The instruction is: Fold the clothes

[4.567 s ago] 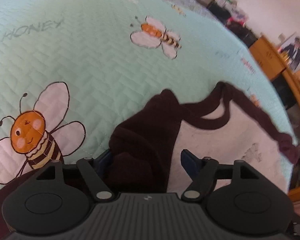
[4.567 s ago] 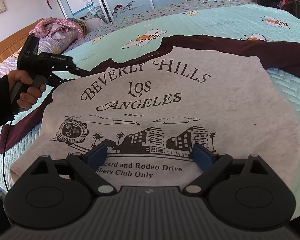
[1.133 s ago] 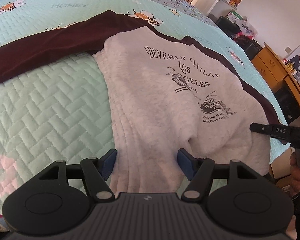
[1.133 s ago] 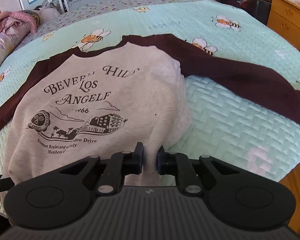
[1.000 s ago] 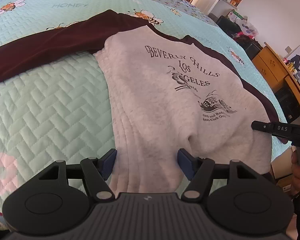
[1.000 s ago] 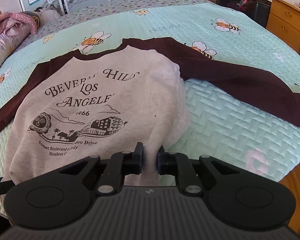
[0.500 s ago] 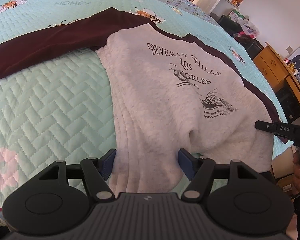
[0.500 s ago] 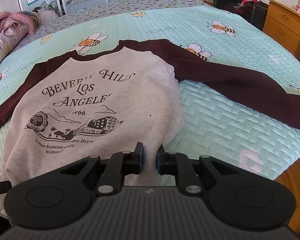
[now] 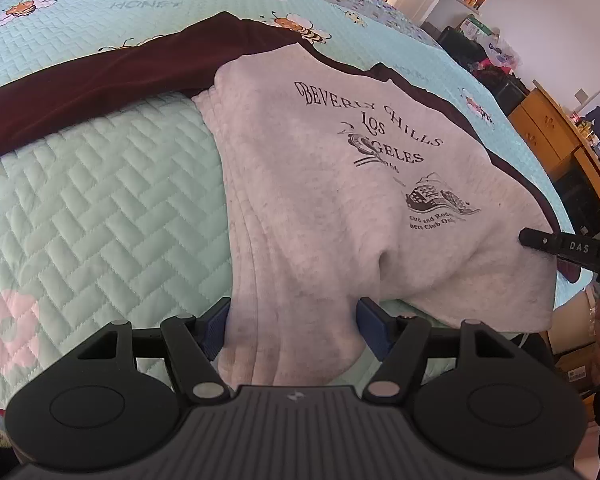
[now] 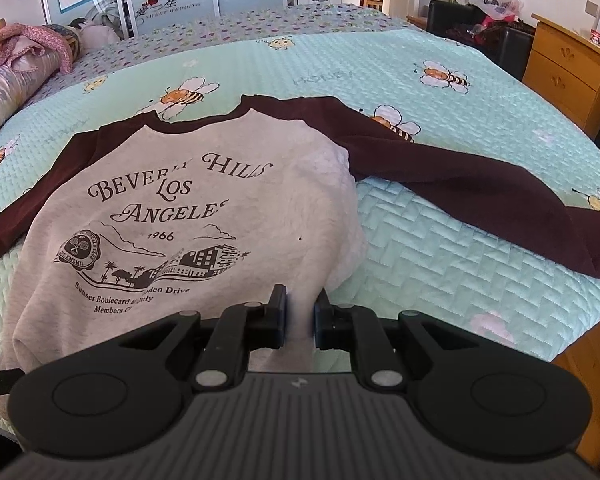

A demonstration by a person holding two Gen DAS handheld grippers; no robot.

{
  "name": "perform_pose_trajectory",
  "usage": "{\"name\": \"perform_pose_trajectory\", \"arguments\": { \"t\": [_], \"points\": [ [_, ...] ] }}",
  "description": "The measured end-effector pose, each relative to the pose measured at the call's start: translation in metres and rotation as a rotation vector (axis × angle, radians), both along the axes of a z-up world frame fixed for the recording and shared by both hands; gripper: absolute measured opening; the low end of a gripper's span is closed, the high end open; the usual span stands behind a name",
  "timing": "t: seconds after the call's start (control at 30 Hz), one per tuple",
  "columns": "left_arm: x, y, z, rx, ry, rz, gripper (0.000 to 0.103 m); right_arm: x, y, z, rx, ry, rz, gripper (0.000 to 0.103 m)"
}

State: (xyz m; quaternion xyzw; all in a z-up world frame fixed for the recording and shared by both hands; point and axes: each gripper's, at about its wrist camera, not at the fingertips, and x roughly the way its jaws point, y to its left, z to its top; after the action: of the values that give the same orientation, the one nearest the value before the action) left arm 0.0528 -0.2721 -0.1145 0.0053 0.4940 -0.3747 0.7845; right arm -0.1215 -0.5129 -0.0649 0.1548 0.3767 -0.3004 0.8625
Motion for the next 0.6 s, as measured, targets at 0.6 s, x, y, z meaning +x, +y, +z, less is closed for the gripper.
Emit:
{"name": "perform_pose_trajectory", "arguments": {
  "t": [0.6],
  "points": [
    [-0.001, 0.002, -0.001, 0.006, 0.012, 0.0, 0.07, 0.005, 0.016, 0.017, -0.115, -0.004, 0.032, 0.015]
  ]
}}
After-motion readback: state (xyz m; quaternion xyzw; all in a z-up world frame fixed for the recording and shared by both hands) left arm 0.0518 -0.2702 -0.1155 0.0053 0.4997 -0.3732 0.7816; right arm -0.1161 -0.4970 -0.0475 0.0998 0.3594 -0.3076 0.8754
